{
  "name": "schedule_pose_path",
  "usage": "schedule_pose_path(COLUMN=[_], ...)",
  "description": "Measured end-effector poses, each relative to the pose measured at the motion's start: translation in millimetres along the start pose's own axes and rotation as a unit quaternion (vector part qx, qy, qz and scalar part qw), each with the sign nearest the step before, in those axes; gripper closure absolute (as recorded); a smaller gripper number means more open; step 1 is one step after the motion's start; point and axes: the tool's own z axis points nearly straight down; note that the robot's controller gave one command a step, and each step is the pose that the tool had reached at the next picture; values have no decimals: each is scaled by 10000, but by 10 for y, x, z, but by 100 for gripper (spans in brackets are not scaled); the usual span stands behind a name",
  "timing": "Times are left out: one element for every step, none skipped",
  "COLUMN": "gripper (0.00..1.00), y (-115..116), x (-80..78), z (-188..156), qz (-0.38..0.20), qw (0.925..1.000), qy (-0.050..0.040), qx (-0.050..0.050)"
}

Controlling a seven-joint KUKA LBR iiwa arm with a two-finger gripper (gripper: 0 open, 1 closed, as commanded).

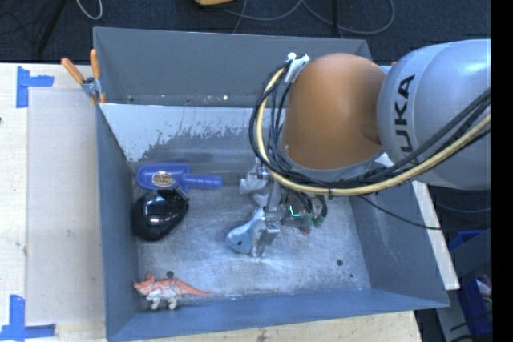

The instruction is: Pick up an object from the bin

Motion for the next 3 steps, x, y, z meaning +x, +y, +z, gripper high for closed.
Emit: schedule_pose_path(gripper=[0,0,100], y=[-1,72,-381], x=[-3,34,-557], z=[-4,-84,1188], qz=[3,-243,602], qw=[10000,9997,9982], qy=[-5,-1,-5], qx=[0,9,1])
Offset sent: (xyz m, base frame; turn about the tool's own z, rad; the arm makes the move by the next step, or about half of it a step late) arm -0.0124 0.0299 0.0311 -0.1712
